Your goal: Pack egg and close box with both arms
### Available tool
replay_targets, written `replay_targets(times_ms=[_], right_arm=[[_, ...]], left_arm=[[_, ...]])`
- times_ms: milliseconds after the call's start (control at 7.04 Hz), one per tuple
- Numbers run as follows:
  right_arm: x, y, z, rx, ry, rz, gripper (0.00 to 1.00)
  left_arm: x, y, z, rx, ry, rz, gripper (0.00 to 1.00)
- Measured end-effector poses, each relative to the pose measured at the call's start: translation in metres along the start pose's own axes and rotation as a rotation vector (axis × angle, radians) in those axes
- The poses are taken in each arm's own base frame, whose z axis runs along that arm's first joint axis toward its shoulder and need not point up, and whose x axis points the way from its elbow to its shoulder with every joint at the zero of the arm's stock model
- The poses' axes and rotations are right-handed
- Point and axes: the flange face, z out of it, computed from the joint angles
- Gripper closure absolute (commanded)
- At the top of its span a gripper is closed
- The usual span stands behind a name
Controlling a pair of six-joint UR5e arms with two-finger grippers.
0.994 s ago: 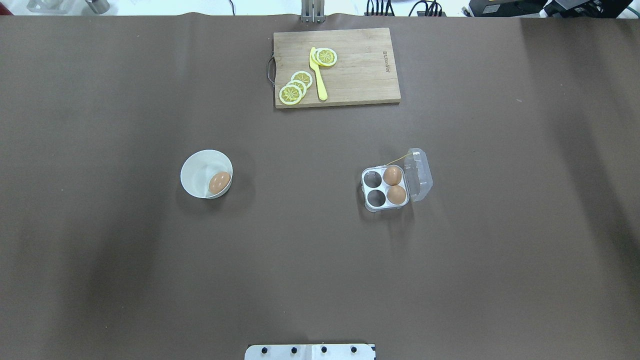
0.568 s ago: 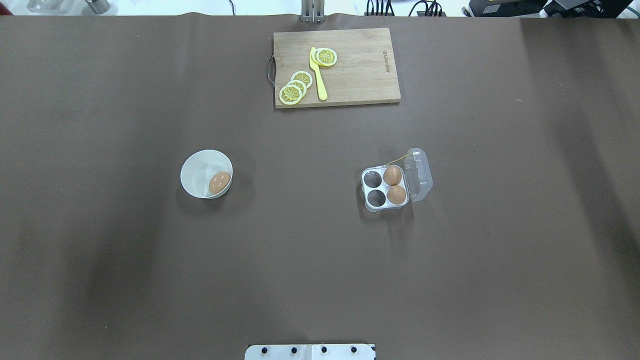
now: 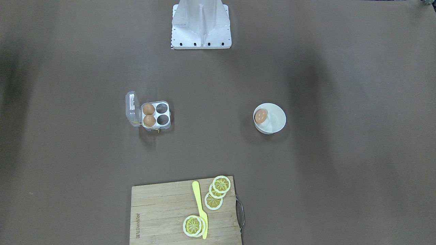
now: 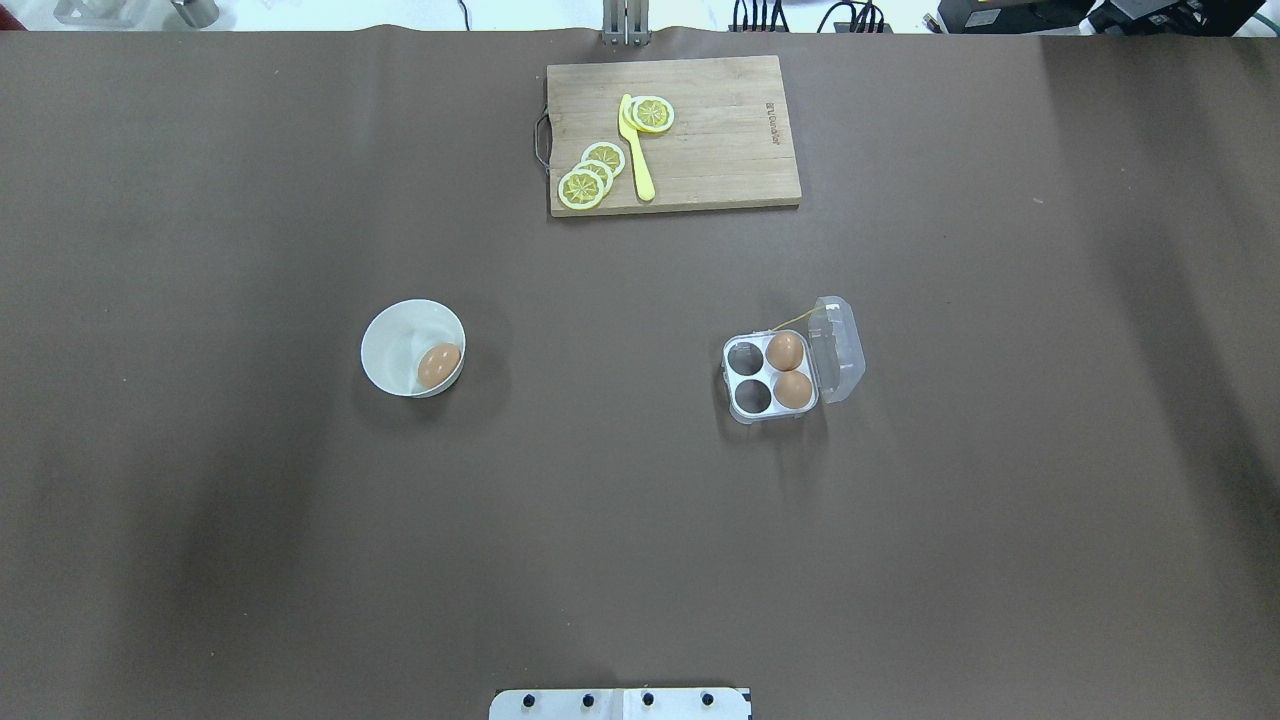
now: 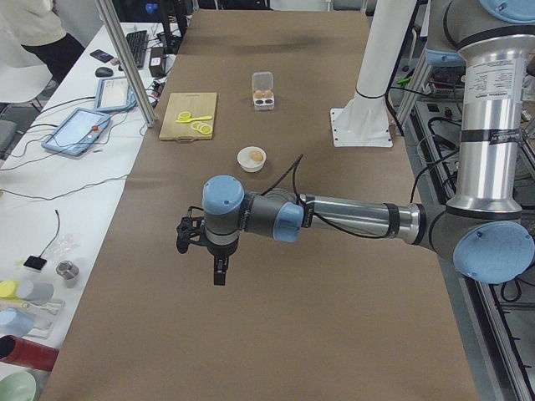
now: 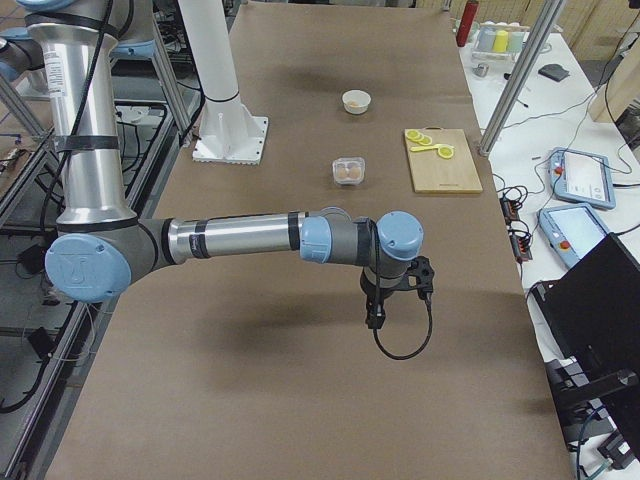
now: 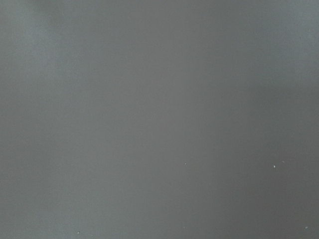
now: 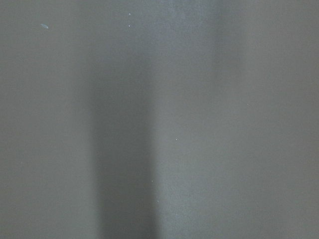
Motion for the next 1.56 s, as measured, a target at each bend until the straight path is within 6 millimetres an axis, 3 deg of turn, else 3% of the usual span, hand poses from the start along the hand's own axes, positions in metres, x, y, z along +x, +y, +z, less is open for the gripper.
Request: replay_targets(times_ms=[994,1136,1562], right_arm=[[-0.003,0.0,-0.002,0.004,-0.003,-0.001,0.0],[-0.003,0.0,-0.002,0.005,-0.003,-0.001,0.0],[-0.005,0.0,-0.004,0.008,-0.006,0.011,0.0]], left_arm=[[0.002,-0.001,-0.002,0.003,0.001,0.003,0.02],[0.01,-0.006,-0.008,0.016,0.005,0.016,0.02],[0.066,-0.033,-0.046,0.102,0.037,0.107,0.02]])
